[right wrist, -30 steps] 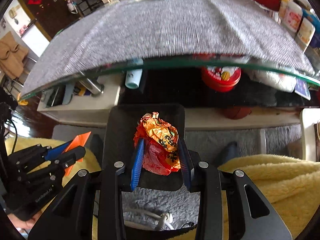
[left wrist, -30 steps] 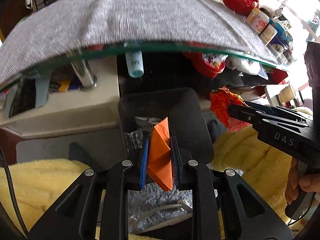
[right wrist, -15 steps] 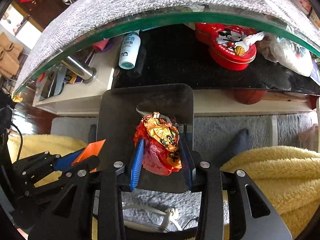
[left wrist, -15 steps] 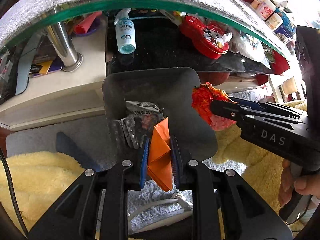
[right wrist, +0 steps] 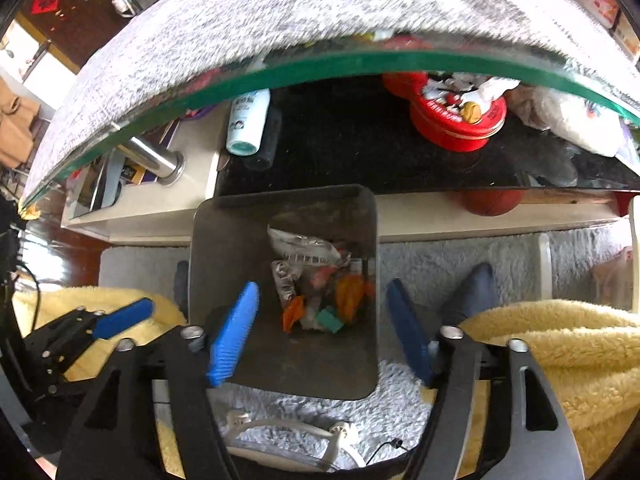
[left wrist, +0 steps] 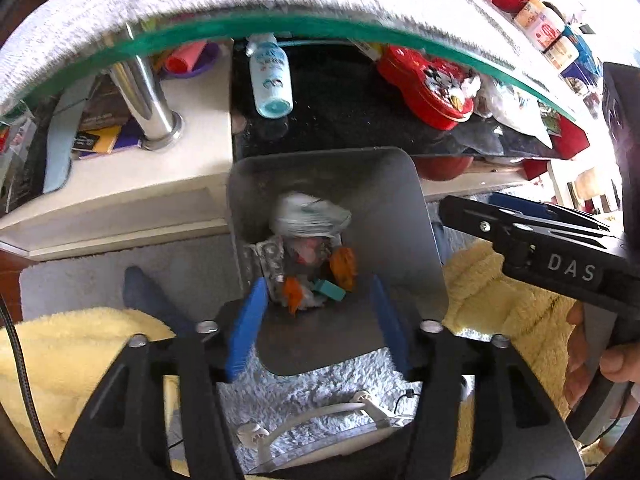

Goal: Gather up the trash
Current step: 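Raise both open tools back over the table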

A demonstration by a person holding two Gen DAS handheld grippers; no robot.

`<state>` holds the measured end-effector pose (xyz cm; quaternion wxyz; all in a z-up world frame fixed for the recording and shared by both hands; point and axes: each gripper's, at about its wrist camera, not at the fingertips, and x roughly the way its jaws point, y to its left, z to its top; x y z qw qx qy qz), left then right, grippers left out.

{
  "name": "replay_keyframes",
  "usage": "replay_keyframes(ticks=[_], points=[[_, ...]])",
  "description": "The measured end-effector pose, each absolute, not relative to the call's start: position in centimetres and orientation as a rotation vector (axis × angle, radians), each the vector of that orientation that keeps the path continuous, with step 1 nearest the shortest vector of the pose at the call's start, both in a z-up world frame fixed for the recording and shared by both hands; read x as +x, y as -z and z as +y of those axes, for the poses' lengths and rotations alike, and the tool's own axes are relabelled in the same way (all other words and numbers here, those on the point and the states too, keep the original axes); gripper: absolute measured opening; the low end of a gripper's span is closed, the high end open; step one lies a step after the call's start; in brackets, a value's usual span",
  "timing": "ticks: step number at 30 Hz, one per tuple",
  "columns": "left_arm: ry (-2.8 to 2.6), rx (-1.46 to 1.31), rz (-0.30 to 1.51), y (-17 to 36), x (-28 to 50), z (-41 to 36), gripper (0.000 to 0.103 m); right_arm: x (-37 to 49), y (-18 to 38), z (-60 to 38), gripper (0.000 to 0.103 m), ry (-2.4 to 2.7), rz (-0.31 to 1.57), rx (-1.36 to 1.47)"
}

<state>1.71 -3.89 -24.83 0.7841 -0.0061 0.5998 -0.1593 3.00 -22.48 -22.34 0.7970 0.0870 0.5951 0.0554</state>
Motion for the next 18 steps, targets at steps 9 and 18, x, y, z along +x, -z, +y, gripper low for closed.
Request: replay_keyframes(ticks=[9, 18], points=[[0.318, 0.000, 1.205, 20.4, 3.0, -3.0, 0.089, 4.0, 17.7, -24.2, 0.093, -0.100, 1.195, 0.177], [0.314, -0.027, 1.129, 15.6, 6.2, -2.1, 0.092, 7.3, 12.6, -25.2, 0.096, -0.094, 1.094, 0.176]])
